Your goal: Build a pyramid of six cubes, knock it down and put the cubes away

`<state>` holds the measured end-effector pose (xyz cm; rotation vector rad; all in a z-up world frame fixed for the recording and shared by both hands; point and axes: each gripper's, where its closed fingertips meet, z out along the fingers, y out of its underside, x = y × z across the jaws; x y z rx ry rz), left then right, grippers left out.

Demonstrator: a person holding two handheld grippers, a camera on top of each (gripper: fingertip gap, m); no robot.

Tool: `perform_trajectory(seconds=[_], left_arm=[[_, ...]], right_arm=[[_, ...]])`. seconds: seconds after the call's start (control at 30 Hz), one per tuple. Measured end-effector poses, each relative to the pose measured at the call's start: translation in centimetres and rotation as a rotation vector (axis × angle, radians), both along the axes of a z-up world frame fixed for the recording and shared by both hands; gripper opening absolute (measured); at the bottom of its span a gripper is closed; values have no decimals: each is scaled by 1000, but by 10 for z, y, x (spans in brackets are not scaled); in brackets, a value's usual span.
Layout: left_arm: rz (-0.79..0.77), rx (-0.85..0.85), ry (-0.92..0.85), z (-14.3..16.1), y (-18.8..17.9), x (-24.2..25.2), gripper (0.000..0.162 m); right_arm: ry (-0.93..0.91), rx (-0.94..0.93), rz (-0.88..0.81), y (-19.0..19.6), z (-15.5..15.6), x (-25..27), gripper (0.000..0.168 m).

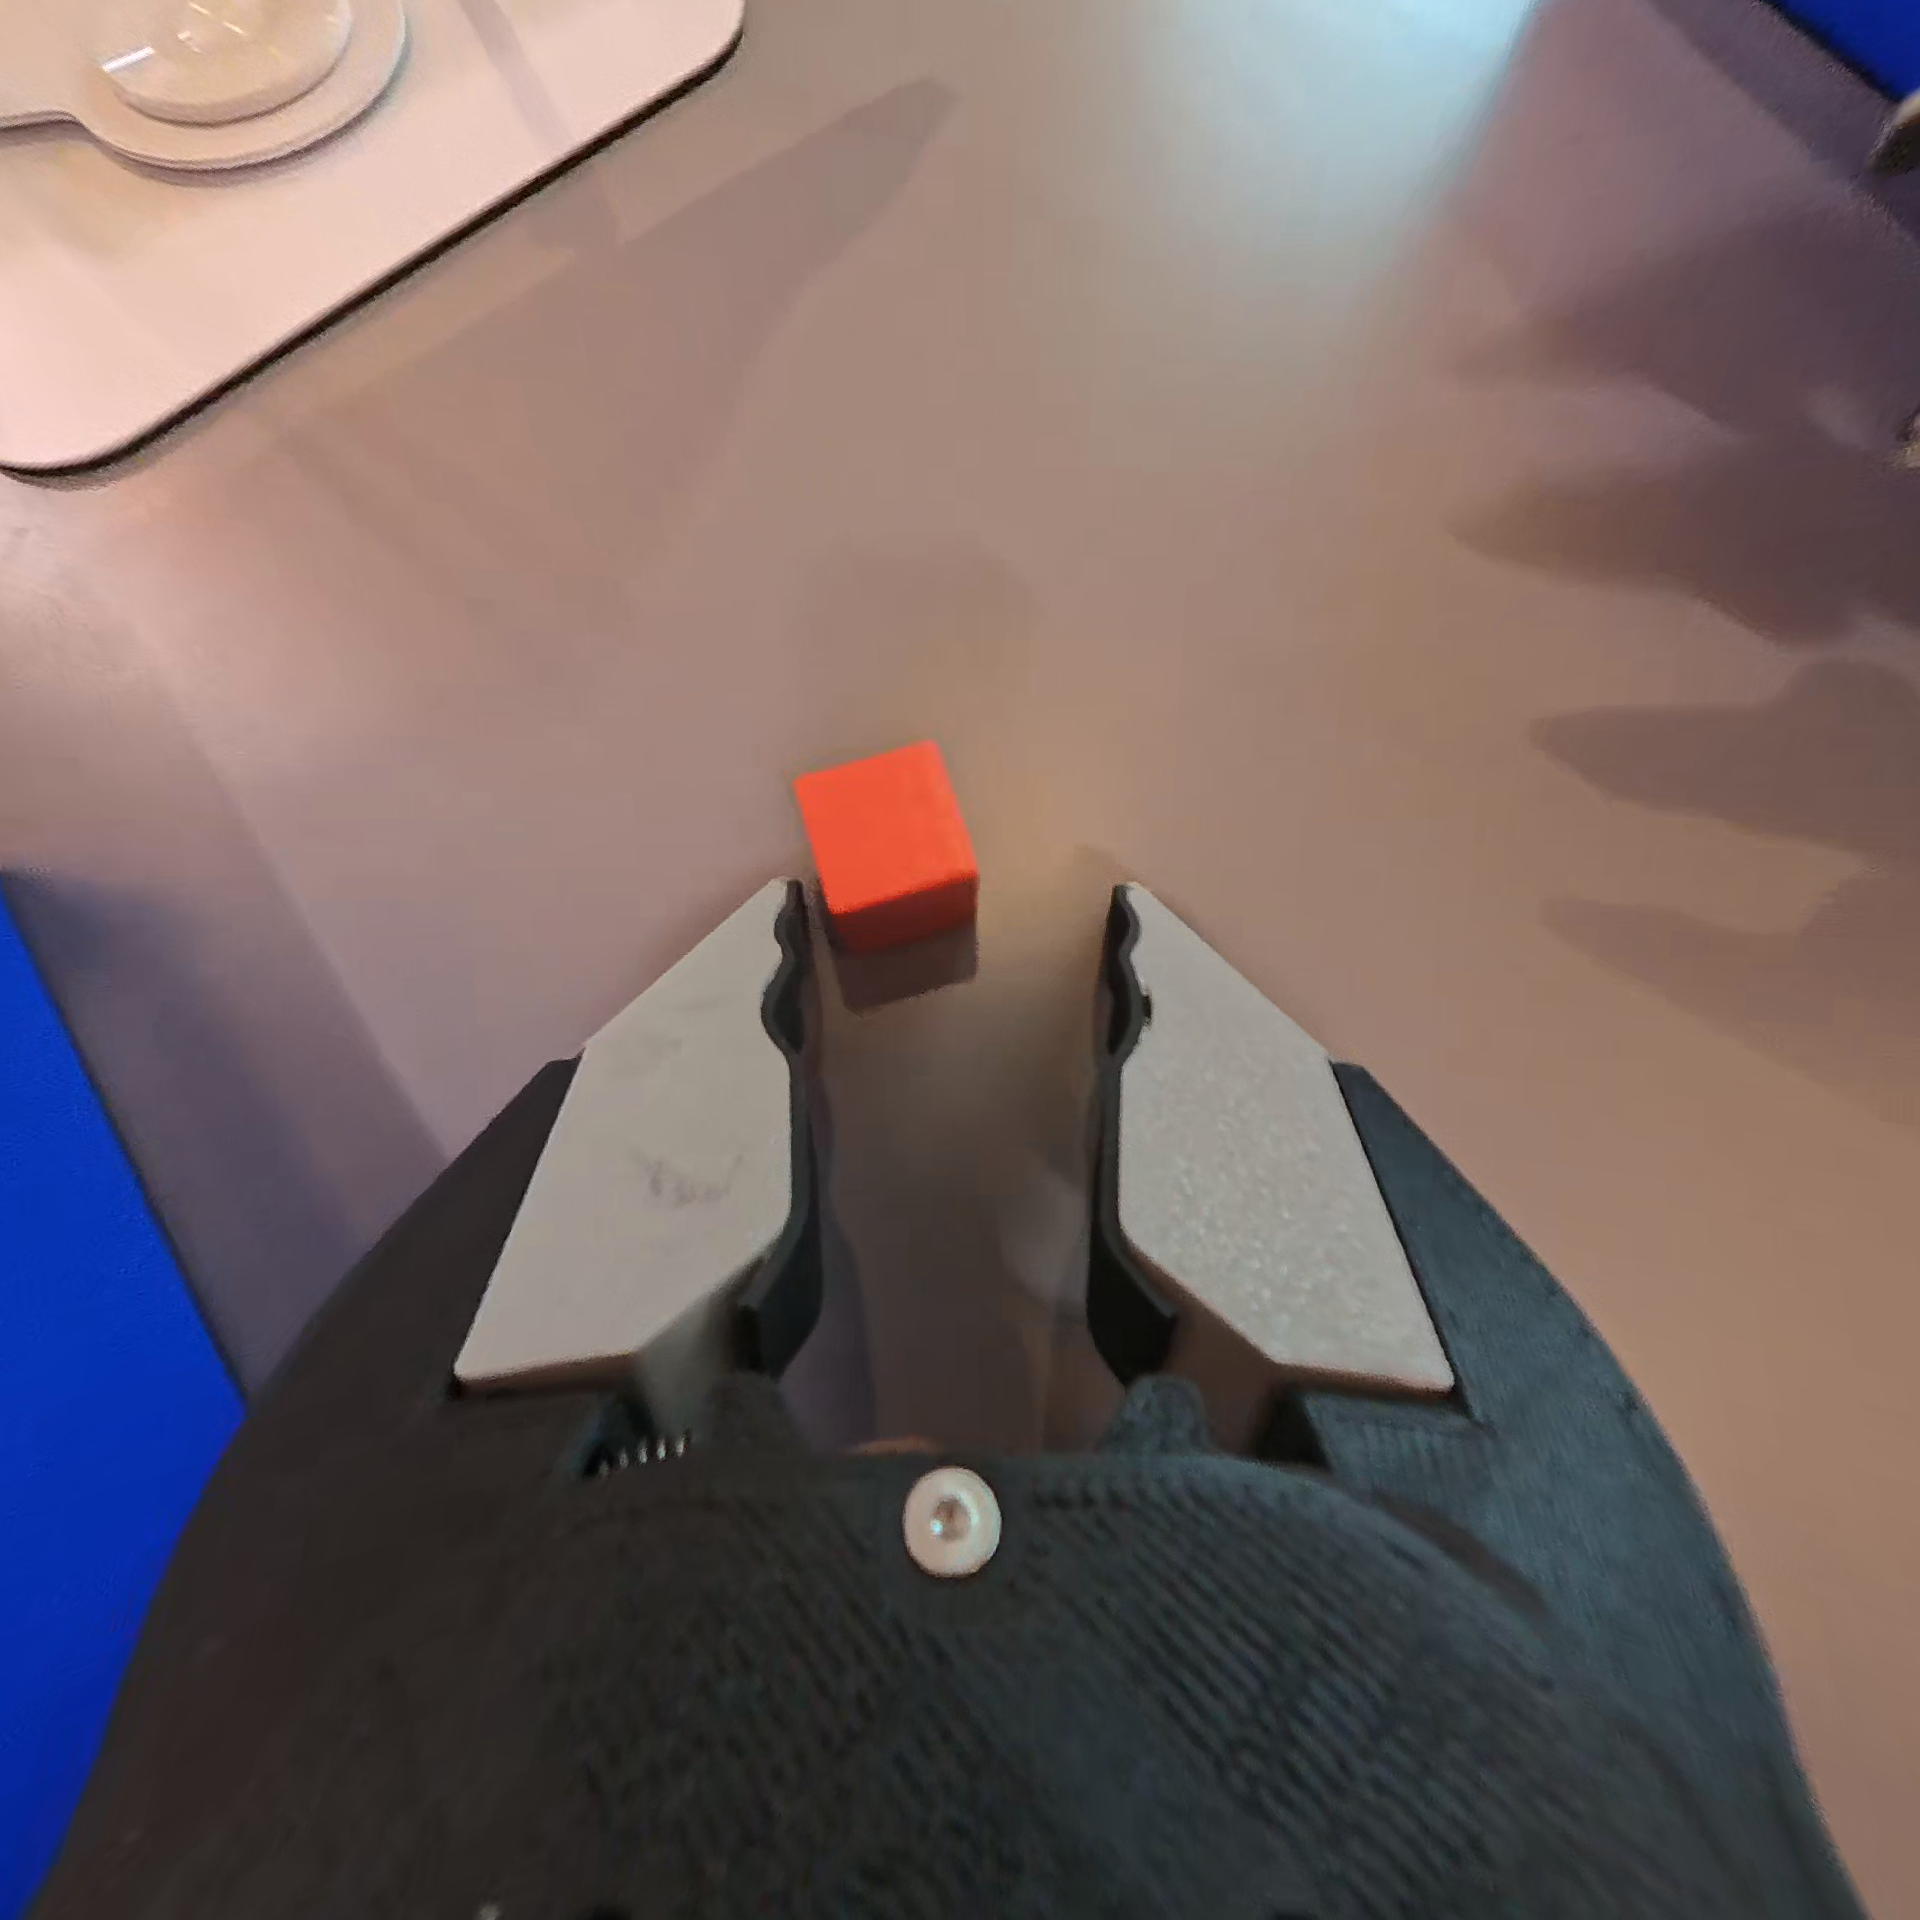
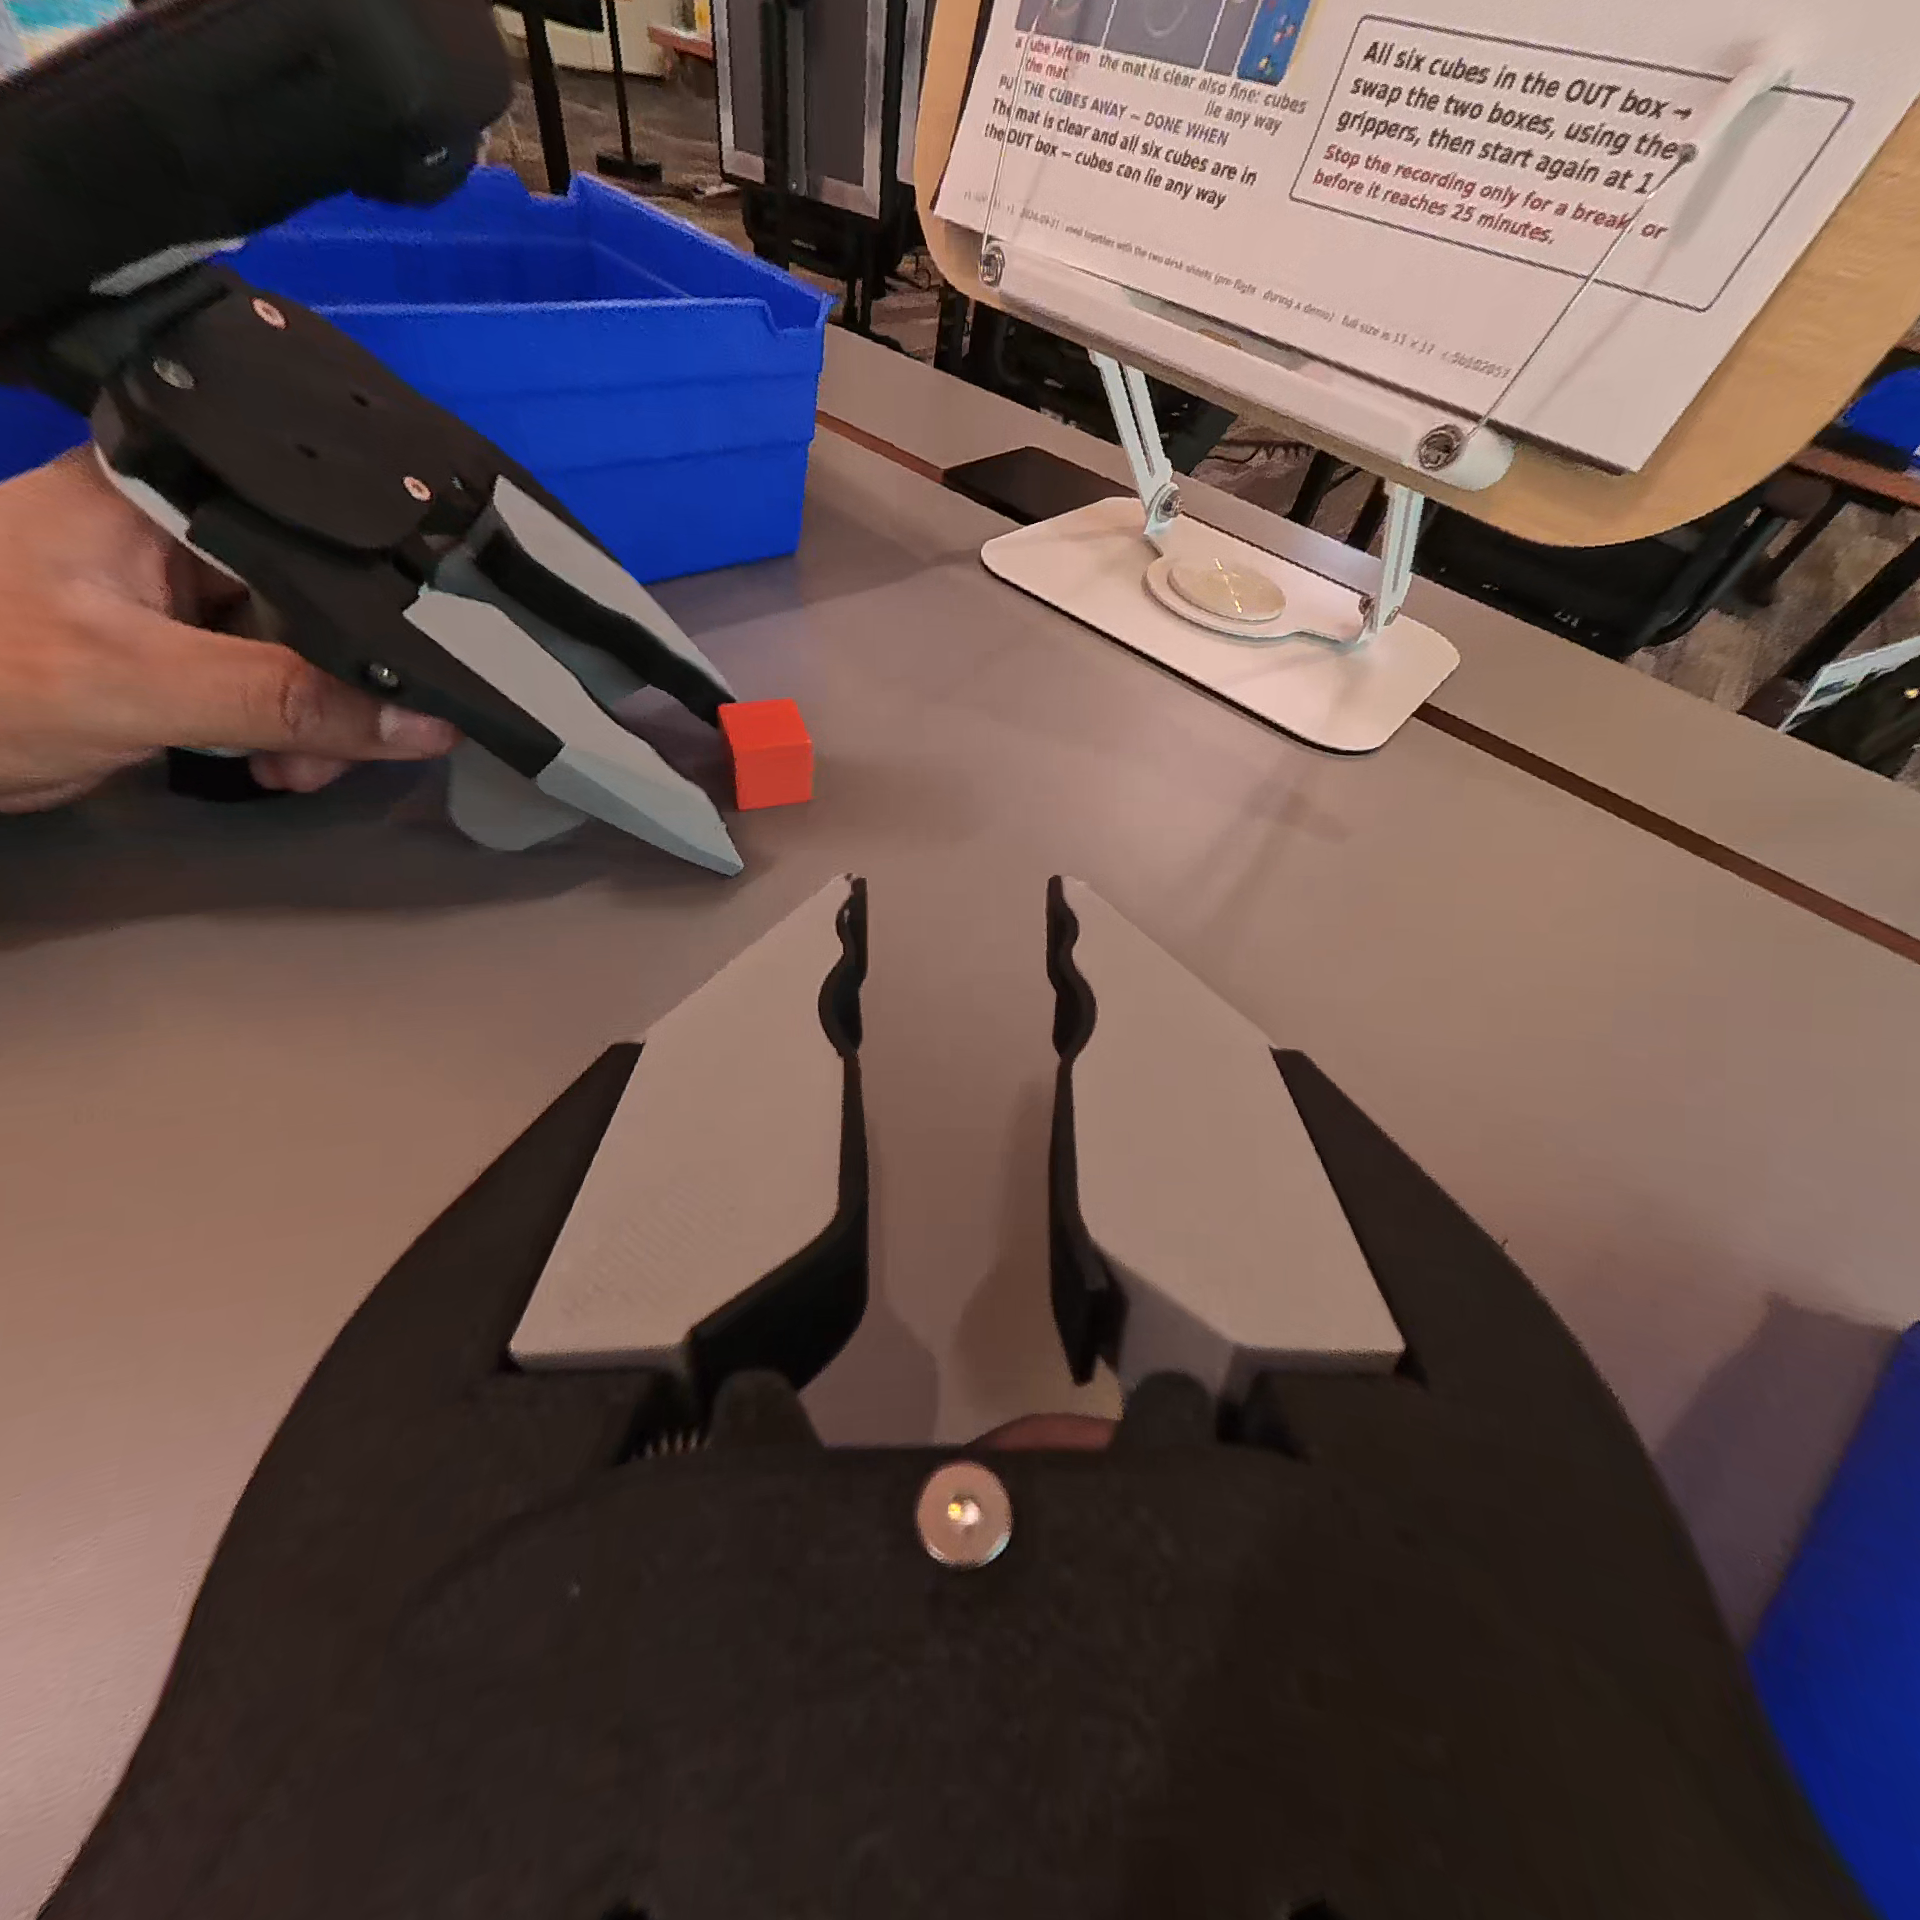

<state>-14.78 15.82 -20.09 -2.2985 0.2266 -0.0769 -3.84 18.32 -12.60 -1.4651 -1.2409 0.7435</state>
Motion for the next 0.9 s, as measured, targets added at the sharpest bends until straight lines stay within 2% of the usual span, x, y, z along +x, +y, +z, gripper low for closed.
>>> perform_trajectory(seconds=[0.03,0.1,0.13,0.2,0.3,0.4,0.47,0.53,0.63,0.73,0.8,0.9], left_arm=[[16,4,8,0,4,-4,53],[33,10,26,1,12,-8,30],[42,12,36,1,16,-9,28],[44,17,54,1,20,-9,28],[-46,63,70,8,16,5,28],[-182,217,89,31,10,26,27],[-288,333,185,48,4,40,27],[-371,448,312,63,-3,55,27],[-512,584,412,77,-15,87,27],[-564,608,471,78,-21,102,27],[-555,644,517,82,-21,103,27],[-587,658,528,83,-25,108,27]], right_arm=[[-13,8,1,1,-3,-3,31],[-37,-1,3,4,-10,-9,31],[-42,-25,14,4,-13,-11,31],[-7,-71,65,1,-10,-16,33],[96,-172,193,-13,3,-18,33],[147,-388,368,-33,8,-19,38],[165,-478,429,-40,11,-19,42],[156,-501,440,-43,10,-18,44],[143,-517,446,-47,10,-19,47],[161,-567,485,-52,13,-19,46],[144,-613,519,-57,10,-19,36],[137,-663,551,-62,8,-20,39]])
